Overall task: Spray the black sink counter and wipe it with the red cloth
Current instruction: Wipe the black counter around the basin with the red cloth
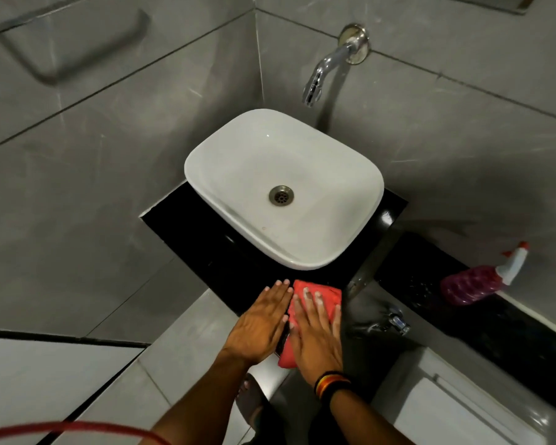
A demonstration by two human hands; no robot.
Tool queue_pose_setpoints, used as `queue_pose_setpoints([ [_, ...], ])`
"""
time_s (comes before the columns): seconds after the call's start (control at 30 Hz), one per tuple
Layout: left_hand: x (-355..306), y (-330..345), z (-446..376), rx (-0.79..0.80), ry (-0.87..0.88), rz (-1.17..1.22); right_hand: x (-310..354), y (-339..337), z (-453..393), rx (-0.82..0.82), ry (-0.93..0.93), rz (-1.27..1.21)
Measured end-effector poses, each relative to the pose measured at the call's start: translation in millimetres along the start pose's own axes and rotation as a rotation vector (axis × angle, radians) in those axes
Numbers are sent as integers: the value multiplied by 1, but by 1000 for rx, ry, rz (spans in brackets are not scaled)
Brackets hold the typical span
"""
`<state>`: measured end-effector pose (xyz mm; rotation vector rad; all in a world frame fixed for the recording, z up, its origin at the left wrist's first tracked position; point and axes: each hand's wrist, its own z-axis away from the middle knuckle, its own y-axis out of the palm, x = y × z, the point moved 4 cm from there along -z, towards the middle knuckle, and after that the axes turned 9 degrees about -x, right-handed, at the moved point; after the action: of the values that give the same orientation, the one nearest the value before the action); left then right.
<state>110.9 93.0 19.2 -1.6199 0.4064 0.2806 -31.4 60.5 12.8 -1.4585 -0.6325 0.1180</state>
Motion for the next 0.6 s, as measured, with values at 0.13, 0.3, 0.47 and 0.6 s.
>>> queue_pose_setpoints([
  [0.13,-21,17,-17,13,97,-11,-45,-8,-44,-9,204,-107],
  [0.3,-41,35,-40,22,138,20,-105,-27,-120,-77,179,-135],
  [0.47,-42,55,-54,48,149,7,-151,-33,-181,-119,186,-126],
  [0.6,-36,66,-53,41,187,-18,-178,-32,-215,-155,234,-94],
])
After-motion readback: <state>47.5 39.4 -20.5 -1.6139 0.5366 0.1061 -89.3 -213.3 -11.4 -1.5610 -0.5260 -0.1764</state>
